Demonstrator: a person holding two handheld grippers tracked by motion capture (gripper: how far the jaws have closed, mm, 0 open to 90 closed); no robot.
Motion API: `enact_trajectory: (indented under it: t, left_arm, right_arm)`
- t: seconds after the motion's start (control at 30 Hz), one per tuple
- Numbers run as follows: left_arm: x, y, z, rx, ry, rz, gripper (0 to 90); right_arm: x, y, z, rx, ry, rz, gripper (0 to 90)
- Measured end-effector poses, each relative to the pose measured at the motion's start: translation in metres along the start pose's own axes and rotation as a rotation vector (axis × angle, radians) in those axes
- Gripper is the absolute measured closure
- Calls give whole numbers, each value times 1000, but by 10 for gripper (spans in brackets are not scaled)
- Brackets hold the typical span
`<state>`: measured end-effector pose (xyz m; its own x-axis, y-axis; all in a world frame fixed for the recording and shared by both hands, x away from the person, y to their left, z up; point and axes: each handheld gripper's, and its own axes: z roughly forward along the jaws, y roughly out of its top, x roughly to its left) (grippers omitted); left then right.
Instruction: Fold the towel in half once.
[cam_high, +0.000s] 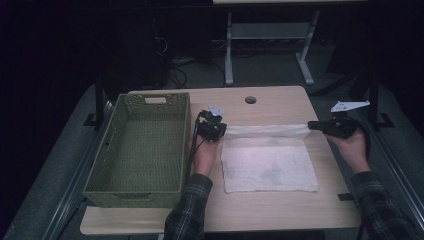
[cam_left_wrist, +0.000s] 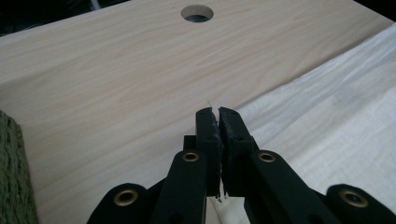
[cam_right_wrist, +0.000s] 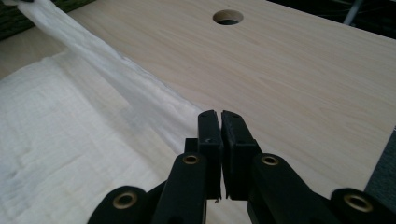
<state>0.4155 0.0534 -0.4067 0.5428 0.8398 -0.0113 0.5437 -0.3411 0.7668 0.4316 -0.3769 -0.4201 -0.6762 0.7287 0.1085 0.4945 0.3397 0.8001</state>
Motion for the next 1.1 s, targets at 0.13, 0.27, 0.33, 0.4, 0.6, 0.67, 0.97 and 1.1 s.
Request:
enact_trajectory:
  t: [0.13, 0.27, 0.33, 0.4, 0.6, 0.67, 0.97, 1.1]
  left_arm:
    - [-4, -6, -7, -1, -9, 4, 872]
    - [-9, -13, -13, -8, -18, -7, 872]
    - [-11, -16, -15, 0, -24, -2, 872]
    - [-13, -21, -17, -6, -28, -5, 872]
    - [-20, -32, -26, -14, -20, -16, 872]
    - [-22, -35, -29, -8, -22, -7, 872]
    - [-35, -52, -45, 5, -50, -3, 872]
    - [-43, -59, -51, 17, -51, 20, 872]
  right_arm:
    - [6, -8, -6, -16, 18, -8, 869]
    - [12, -15, -12, -22, 22, -3, 869]
    - [16, -19, -14, -17, 16, -13, 869]
    - [19, -24, -16, -21, 24, -9, 869]
    - [30, -33, -22, -1, 28, -20, 869]
    - [33, -37, -22, 9, 29, -26, 869]
    - [49, -51, -34, 20, 41, -28, 869]
    - [54, -57, -39, 20, 48, -25, 869]
